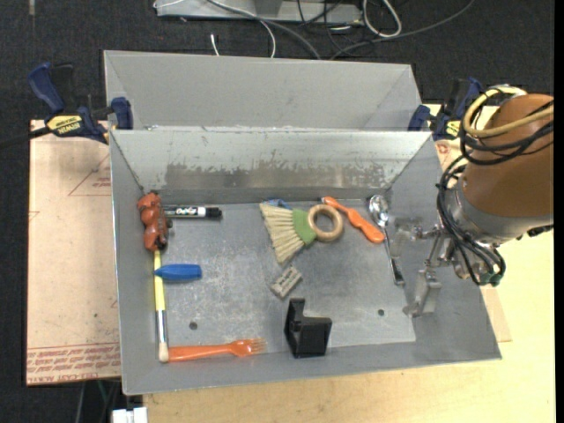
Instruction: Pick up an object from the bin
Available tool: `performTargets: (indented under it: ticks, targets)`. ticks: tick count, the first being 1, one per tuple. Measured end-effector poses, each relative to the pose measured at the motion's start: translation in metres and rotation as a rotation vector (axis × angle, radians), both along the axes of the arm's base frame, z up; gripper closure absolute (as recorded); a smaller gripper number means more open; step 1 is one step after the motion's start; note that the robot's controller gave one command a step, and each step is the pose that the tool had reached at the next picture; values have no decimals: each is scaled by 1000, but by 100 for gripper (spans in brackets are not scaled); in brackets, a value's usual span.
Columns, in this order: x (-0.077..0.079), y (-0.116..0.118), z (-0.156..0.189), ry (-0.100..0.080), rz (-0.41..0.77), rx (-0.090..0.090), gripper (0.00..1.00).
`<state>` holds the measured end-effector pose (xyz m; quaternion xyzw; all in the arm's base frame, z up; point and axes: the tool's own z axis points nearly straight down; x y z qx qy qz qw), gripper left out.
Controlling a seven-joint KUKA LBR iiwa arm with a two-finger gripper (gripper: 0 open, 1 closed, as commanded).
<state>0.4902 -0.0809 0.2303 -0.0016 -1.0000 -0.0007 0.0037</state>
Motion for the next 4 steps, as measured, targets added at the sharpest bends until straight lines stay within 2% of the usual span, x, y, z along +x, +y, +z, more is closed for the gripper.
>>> performTargets:
  ticks: [1,2,3,4]
  targets:
    - [2,1,4,-9,4,-1,0]
    - [47,52,-82,-13,-69,0,0]
    - [97,132,-69,-27,41,-1,0]
    - [166,128,-134,-9,130,-2,0]
